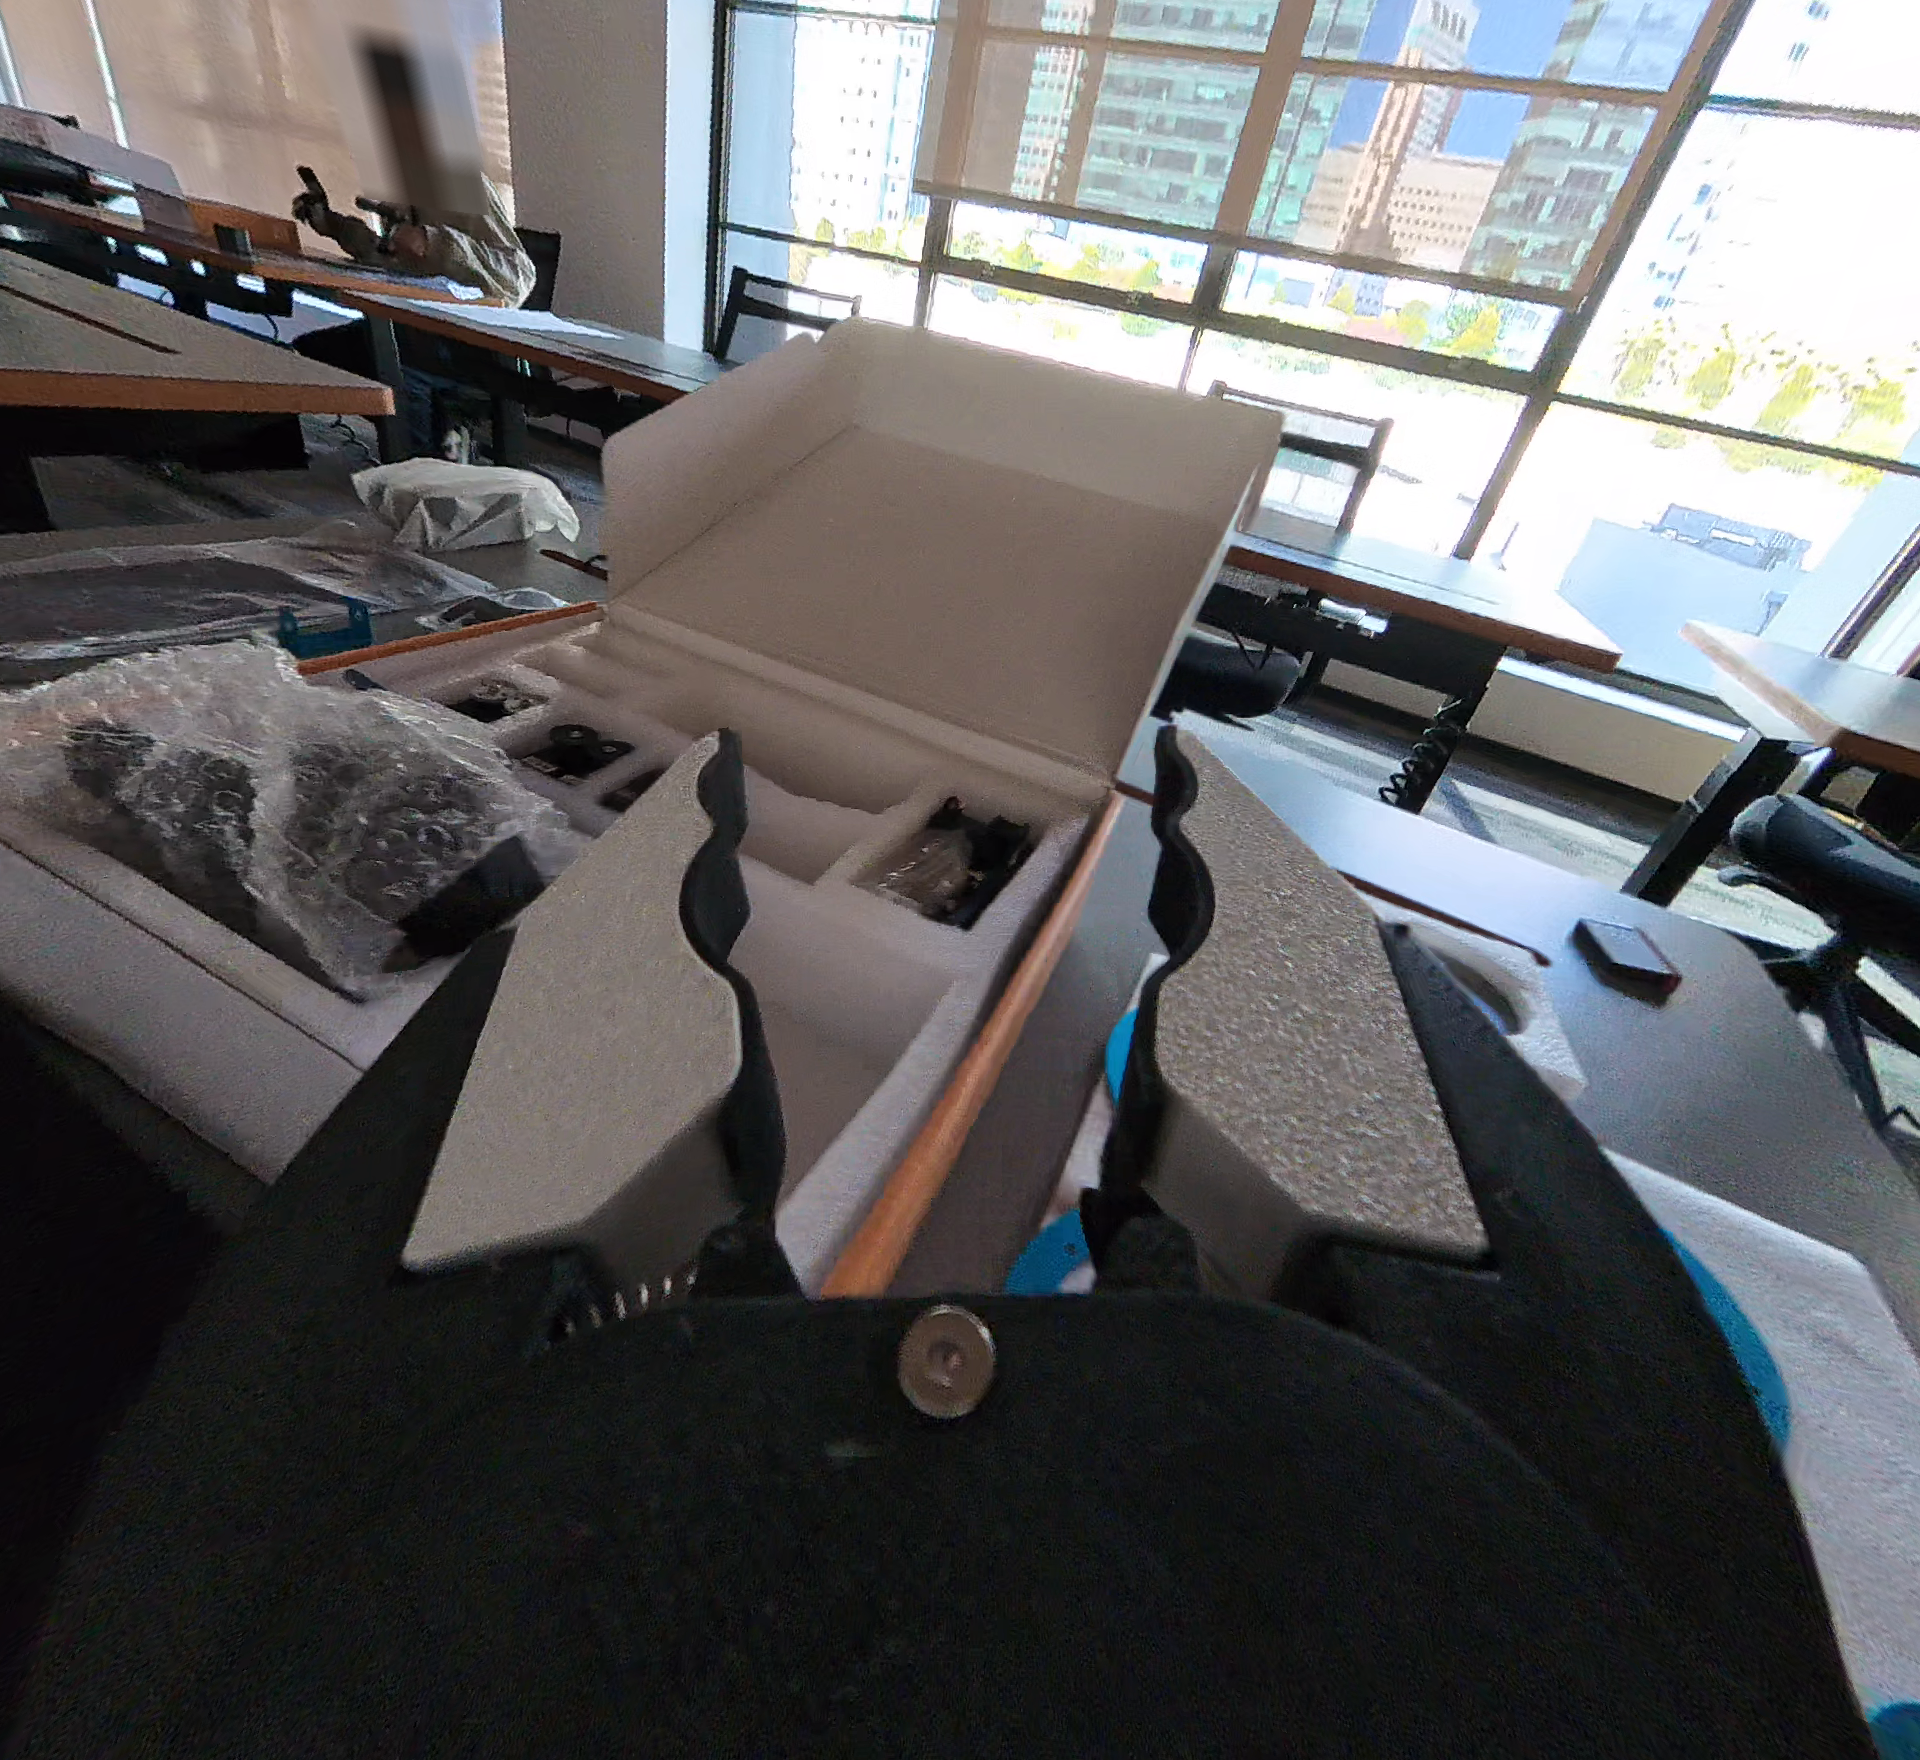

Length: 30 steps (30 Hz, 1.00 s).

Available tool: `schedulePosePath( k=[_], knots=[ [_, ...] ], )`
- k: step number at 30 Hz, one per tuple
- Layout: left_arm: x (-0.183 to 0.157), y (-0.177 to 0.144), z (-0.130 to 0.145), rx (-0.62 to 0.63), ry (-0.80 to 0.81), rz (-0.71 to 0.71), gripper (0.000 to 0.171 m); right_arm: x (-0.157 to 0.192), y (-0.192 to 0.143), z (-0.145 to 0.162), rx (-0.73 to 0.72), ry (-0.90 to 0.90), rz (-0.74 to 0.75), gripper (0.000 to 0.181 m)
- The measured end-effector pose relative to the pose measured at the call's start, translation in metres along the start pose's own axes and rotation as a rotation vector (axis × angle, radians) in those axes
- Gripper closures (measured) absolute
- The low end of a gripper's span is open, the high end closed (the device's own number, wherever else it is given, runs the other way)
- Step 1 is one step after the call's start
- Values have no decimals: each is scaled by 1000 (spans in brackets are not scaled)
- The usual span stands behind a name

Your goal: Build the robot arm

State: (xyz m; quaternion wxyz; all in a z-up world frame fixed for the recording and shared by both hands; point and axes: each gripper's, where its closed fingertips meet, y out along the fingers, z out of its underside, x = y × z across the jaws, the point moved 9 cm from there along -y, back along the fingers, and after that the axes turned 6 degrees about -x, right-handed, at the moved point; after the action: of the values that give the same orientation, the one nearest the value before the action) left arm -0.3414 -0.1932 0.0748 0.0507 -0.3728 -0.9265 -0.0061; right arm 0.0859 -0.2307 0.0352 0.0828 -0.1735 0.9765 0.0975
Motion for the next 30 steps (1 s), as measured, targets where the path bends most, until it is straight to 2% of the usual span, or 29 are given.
schedulePosePath(
  k=[2,6,11,16,23,26,30],
  knots=[
    [-24,41,-17,-12,-27,42,115,-28,-7,1,-7,-6,0,109],
    [-79,110,-41,-93,-111,136,115,-85,-30,12,-45,14,-16,113],
    [-153,170,-47,-67,-105,186,117,-149,-85,35,-26,67,-15,119],
    [-251,209,-51,-51,-114,196,117,-225,-173,45,0,113,-7,124],
    [-393,252,-69,-82,-117,211,116,-350,-297,27,-73,69,107,133],
    [-446,267,-72,-72,-137,272,116,-390,-343,16,-76,74,172,136],
    [-507,292,-65,-38,-159,409,117,-431,-398,9,6,74,257,141]
  ],
)
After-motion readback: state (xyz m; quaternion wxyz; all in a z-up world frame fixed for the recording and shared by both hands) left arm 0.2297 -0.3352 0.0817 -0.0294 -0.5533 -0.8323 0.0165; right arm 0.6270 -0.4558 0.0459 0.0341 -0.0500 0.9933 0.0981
